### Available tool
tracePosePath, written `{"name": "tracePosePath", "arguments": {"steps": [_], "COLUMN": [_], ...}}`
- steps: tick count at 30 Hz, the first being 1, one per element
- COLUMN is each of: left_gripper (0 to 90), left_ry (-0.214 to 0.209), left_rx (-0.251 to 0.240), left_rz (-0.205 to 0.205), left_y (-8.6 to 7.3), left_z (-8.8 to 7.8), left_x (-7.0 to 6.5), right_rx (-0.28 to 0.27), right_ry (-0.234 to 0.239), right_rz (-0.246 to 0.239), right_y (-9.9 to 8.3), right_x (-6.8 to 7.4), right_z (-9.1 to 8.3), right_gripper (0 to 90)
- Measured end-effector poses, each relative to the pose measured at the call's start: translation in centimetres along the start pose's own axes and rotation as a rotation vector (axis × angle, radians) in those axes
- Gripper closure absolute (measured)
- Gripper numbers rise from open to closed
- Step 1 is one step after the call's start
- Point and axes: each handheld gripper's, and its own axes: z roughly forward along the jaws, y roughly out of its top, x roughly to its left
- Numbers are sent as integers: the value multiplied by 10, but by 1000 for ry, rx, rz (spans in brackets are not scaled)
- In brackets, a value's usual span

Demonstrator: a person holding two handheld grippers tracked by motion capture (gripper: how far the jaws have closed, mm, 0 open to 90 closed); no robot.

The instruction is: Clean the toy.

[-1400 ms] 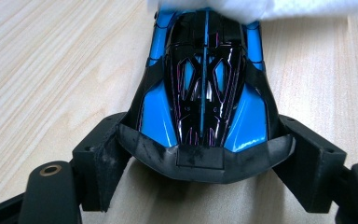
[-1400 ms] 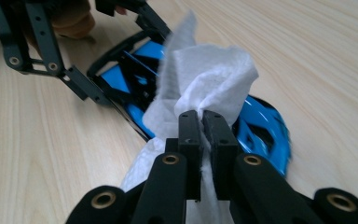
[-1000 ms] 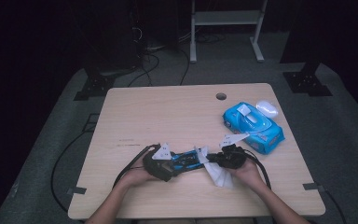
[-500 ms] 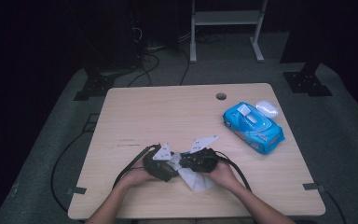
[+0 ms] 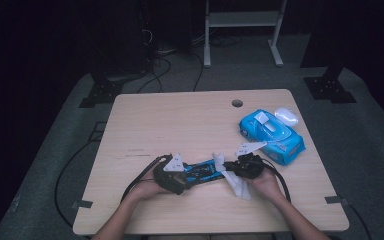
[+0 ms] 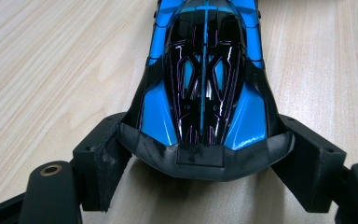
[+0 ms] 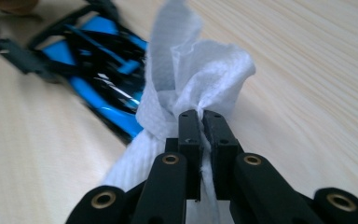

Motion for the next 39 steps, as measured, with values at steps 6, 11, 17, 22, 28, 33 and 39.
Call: {"name": "tracePosePath", "arguments": {"steps": [6,11,17,22,28,33,39], "left_gripper": [235,235,234,234,192,193,237], "left_ry": [-3,-3,-6,-9,-64,-98,-152], "left_rx": [-5,-3,-3,7,-13,-49,-82], "left_rz": [0,1,-8,-18,-128,-193,-289], "left_y": [0,0,-1,0,-2,-3,-5], "left_z": [0,0,0,0,-8,-14,-19], "left_x": [0,0,1,1,9,14,20], "right_rx": [-7,-38,-21,-36,-33,-45,-47], "right_ry": [-24,13,38,144,172,171,176], "right_rz": [-3,-6,14,84,60,54,57], "right_y": [12,29,19,10,6,4,4], "right_x": [-5,0,-1,2,9,9,11], "right_z": [8,19,16,2,4,5,6], "right_gripper": [856,855,854,851,850,854,854]}}
